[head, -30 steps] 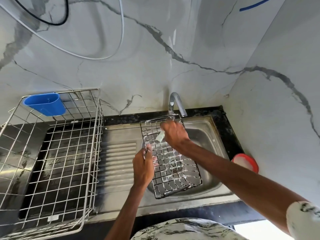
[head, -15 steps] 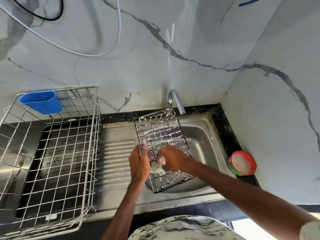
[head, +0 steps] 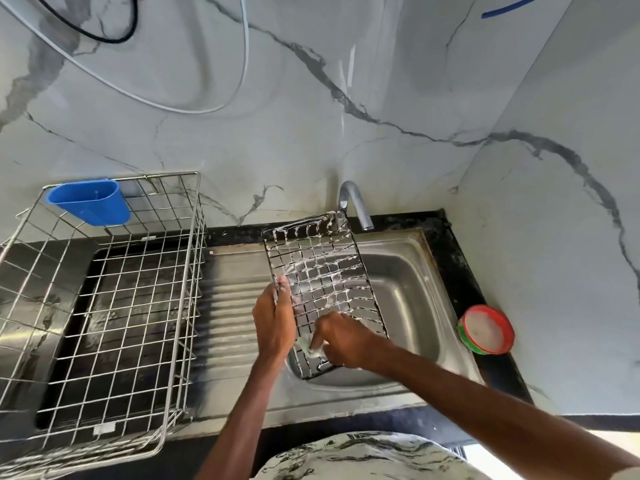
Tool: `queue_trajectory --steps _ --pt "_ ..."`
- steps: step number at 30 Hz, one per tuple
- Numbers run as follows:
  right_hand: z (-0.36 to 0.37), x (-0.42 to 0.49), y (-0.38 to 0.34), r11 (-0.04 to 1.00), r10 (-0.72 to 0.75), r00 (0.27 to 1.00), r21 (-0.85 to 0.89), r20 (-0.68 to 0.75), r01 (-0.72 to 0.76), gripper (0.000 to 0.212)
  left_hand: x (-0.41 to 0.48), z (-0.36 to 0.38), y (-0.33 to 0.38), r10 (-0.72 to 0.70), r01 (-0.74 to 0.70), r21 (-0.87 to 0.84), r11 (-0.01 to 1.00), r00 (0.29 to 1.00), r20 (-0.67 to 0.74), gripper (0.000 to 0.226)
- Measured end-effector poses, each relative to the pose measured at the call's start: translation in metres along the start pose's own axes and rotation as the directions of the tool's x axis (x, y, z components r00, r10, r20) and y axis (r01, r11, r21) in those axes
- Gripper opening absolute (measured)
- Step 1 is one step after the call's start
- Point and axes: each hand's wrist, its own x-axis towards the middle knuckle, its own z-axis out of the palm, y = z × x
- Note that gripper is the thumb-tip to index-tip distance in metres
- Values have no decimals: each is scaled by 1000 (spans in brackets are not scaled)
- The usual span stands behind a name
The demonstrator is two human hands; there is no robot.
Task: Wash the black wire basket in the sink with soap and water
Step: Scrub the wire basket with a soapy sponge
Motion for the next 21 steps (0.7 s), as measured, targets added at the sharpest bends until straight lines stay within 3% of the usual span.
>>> queue_trajectory --steps 3,6,8,10,13,15,21 --pt "-23 -6 2 995 94 996 -30 -12 -94 26 -3 0 1 15 -15 7 1000 1000 -6 36" --pt "-40 -13 6 984 164 969 -38 -183 -173 31 -4 -2 -1 6 -6 4 1000 1000 -31 32" --pt "-48 -19 9 975 222 912 90 -344 -203 33 -1 -5 -7 -2 3 10 1000 997 -82 40" --pt "-55 -25 16 974 227 823 111 -520 -198 29 0 -5 -12 -21 19 -17 1000 992 -122 44" --pt "-52 -32 31 979 188 702 192 -686 -75 22 -6 -3 -5 -110 96 -125 988 987 -118 31" --pt "-44 -32 36 973 196 671 225 -715 -45 20 -7 0 -3 -206 180 -225 957 974 -94 26" --pt "-28 -37 27 928 297 729 367 -617 -66 27 -7 4 14 -410 339 -411 846 907 -96 38"
